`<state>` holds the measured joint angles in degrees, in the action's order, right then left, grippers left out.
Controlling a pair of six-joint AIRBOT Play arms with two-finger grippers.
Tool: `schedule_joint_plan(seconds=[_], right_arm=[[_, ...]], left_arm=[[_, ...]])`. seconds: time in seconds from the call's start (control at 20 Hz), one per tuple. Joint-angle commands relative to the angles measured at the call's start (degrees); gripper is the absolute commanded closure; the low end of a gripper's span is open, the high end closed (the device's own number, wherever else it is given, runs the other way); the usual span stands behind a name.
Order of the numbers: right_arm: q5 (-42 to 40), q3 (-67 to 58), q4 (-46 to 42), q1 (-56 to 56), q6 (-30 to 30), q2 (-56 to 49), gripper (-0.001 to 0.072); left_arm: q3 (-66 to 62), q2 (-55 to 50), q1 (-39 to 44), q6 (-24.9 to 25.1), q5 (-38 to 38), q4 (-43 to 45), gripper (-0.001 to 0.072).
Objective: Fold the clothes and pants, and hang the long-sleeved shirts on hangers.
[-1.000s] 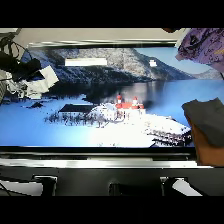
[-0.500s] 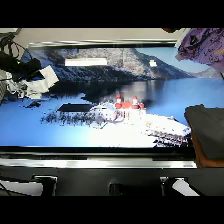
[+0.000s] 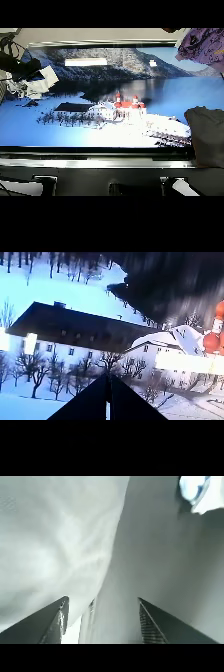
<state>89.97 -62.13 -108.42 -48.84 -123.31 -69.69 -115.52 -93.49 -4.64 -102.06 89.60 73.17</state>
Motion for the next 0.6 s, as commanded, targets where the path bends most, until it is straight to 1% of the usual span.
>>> schedule_joint_plan(seconds=[0.0,0.05,0.1,0.15,0.2,0.25,0.3,0.35,0.4,0.45,0.55], right_arm=[[-2.69,-2.62,-2.21,0.13,2.54,0.04,0.0238],[-5.49,-5.4,1.14,0.15,4.44,0.04,0.0257],[-8.72,-8.28,6.6,0.17,6.56,0.04,0.0385],[-12.9,-11.17,14.67,0.55,9.44,0.04,0.0507],[-16.76,-13.44,21.51,1.9,12.74,0.04,0.0538],[-20.24,-15.32,26.88,5.01,16.11,0.04,0.0548],[-22.38,-16.48,29.94,9.35,19.47,0.04,0.0593],[-23.82,-17.07,31.34,15.3,22.58,0.04,0.0609],[-24.61,-17.14,31.23,22.27,24.59,0.04,0.0682],[-25.07,-17.14,30.62,28.98,25.7,-0.11,0.0685],[-26.62,-17.14,28.11,42.95,25.97,-0.44,0.0685]], left_arm=[[-0.02,0.0,-0.04,0.02,-0.02,0.0,0.0688],[-0.02,0.02,-0.04,0.02,-0.02,0.0,0.0688],[-0.02,0.07,-0.02,0.02,0.0,-0.02,0.0688],[-0.02,0.33,-0.02,0.04,0.0,-0.02,0.0687],[0.0,0.74,-0.02,0.09,-0.02,0.0,0.0688],[0.0,1.44,-0.02,0.85,-0.07,0.04,0.0688],[0.04,2.32,-0.02,2.08,-0.04,0.22,0.0688],[0.24,3.41,0.11,2.56,-0.02,0.42,0.0688],[1.09,5.07,0.24,3.13,-0.04,0.44,0.0688],[2.73,6.99,0.5,3.67,-0.2,1.09,0.0688],[8.44,12.04,1.88,4.9,-1.01,4.15,0.0688]])
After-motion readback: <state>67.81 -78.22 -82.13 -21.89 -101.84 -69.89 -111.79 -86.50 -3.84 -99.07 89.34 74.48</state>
